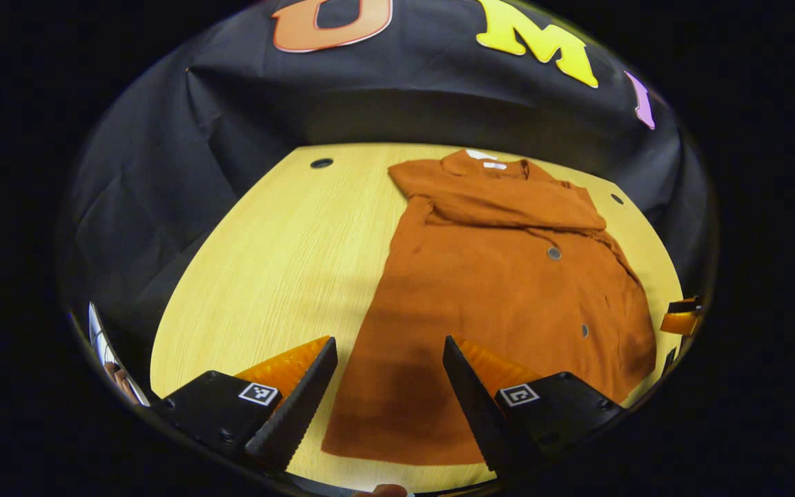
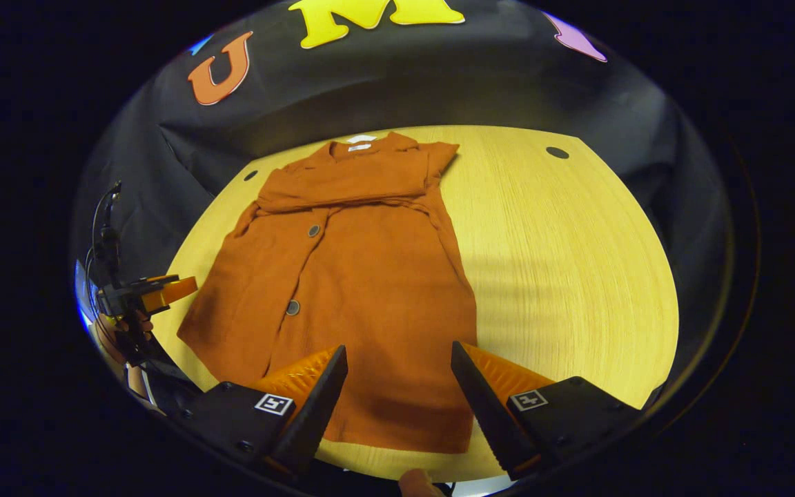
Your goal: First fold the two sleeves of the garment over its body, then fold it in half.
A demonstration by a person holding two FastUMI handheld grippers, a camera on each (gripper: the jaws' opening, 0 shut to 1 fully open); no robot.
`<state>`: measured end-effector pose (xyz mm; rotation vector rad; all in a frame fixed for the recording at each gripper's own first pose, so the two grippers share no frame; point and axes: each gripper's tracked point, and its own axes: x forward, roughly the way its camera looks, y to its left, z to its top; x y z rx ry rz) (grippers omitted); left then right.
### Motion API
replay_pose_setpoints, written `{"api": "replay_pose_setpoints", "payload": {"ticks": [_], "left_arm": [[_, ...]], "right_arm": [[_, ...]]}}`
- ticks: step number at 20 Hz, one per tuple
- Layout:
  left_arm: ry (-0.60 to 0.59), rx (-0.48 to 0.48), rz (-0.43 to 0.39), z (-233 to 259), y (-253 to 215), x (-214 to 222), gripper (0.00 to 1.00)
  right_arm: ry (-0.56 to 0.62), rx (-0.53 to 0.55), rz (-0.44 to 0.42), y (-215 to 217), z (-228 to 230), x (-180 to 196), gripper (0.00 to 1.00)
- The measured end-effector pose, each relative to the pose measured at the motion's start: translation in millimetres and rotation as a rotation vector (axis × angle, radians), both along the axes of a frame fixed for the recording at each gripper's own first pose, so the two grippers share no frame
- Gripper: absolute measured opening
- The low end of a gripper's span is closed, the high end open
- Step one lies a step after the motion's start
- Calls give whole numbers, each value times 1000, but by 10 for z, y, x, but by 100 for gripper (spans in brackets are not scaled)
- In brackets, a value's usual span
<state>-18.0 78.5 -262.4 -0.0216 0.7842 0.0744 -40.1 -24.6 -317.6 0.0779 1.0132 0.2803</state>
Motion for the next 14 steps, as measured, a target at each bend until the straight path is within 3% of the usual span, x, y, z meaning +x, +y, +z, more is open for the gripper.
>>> {"api": "replay_pose_setpoints", "payload": {"ticks": [5, 8, 10, 14], "left_arm": [[108, -25, -21, -180, 253, -270, 100], [215, -78, -140, -295, 220, -401, 99], [334, -154, -235, -416, 130, -593, 97], [454, -295, -266, -393, 180, -675, 91]], "right_arm": [[113, 28, 52, -46, -171, -294, 98], [197, 52, 97, -124, -239, -447, 98], [254, 46, 94, -273, -320, -549, 98], [364, 120, 69, -461, -314, -624, 97]]}}
